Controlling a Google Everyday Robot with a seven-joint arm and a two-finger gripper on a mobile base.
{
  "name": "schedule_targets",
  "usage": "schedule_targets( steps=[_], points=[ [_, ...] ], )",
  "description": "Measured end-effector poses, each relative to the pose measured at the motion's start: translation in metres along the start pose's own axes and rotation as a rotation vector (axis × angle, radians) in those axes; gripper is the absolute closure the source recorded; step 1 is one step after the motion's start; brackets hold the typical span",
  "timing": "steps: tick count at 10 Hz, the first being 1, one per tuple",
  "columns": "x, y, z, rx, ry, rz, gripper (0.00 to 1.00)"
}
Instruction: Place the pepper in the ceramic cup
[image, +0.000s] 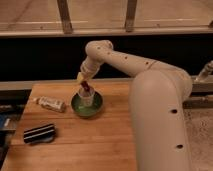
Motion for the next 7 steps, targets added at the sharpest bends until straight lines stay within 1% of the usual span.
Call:
schedule_targets(
  steps=[1, 3, 5, 7],
  points=[
    [-0.003, 0.003, 0.005, -0.011, 0.003, -0.007, 1.00],
    [-0.001, -0.001, 0.010, -0.014, 0.008, -0.002, 1.00],
    [0.001, -0.005, 0.013, -0.003, 0.014, -0.001, 1.00],
    [0.004, -0.013, 0.013, 0.007, 0.017, 0.015, 1.00]
  ],
)
